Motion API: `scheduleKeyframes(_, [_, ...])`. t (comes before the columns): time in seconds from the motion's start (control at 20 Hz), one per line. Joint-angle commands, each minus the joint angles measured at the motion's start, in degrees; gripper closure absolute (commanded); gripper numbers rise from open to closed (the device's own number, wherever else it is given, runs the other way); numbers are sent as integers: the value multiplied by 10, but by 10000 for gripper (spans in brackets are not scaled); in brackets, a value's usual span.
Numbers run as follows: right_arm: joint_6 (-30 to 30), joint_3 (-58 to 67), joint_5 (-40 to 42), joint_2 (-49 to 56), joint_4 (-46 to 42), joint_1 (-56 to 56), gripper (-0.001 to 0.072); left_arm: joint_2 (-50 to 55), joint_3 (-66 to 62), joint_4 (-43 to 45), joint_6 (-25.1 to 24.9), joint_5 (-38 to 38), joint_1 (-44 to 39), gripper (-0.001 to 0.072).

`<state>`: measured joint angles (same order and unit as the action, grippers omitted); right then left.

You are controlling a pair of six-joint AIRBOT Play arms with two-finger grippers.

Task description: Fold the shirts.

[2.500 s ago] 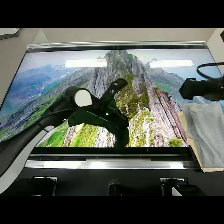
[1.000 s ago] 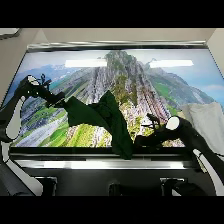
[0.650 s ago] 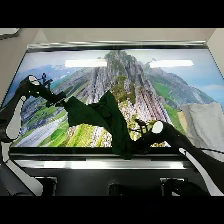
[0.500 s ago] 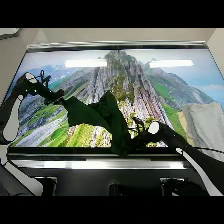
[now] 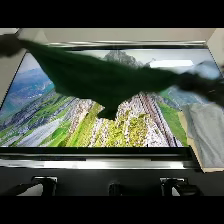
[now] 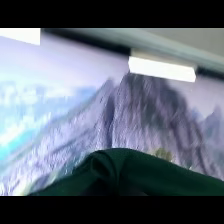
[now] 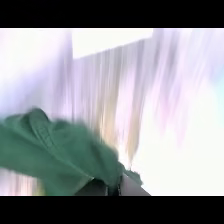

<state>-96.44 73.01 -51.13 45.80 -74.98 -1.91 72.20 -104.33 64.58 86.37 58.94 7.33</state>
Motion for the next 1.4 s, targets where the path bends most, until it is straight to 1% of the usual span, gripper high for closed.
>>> scheduleKeyframes(0.0, [-9, 144, 97, -80, -75, 53, 666, -177, -2, -6, -2, -70, -4, 681])
scheduleKeyframes(0.1, [-9, 185, 98, -89, -82, 53, 666, -241, -2, 8, 17, -70, -4, 681])
scheduleKeyframes(0.15, [-9, 201, 95, -90, -82, 53, 666, -266, -2, 16, 17, -70, -4, 681])
scheduleKeyframes(0.2, [-9, 209, 97, -90, -82, 53, 666, -282, -2, 24, 17, -70, -4, 681])
scheduleKeyframes(0.3, [-9, 213, 95, -89, -82, 53, 666, -299, -2, 60, 41, -61, -4, 681])
scheduleKeyframes(0.35, [-13, 213, 85, -83, -82, 53, 666, -298, -2, 82, 50, -45, -4, 682])
scheduleKeyframes(0.45, [-28, 213, 47, -61, -83, 53, 666, -283, 14, 108, 53, -9, -4, 681])
scheduleKeyframes(0.55, [-42, 213, -15, -17, -82, 53, 666, -258, 59, 111, 51, 13, -4, 681])
scheduleKeyframes(0.6, [-50, 213, -56, 15, -82, 53, 666, -241, 94, 111, 49, 14, -4, 681])
scheduleKeyframes(0.7, [-54, 213, -136, 96, -79, 53, 666, -196, 166, 111, 20, -1, -4, 681])
scheduleKeyframes(0.8, [-54, 213, -182, 196, -62, 53, 665, -123, 236, 111, 5, -31, -4, 681])
scheduleKeyframes(0.9, [-57, 213, -165, 304, -13, 53, 665, -30, 268, 111, 6, -67, -4, 681])
scheduleKeyframes(1.0, [-72, 213, -106, 401, 59, 52, 665, 67, 260, 111, 6, -87, -4, 681])
scheduleKeyframes(1.15, [-80, 213, -19, 493, 172, 52, 664, 168, 233, 86, 6, -80, -4, 680])
scheduleKeyframes(1.25, [-80, 213, -11, 524, 209, 52, 664, 202, 231, 60, 6, -80, -4, 679])
scheduleKeyframes(1.35, [-80, 213, -29, 542, 209, 52, 663, 221, 231, 31, 6, -74, -4, 679])
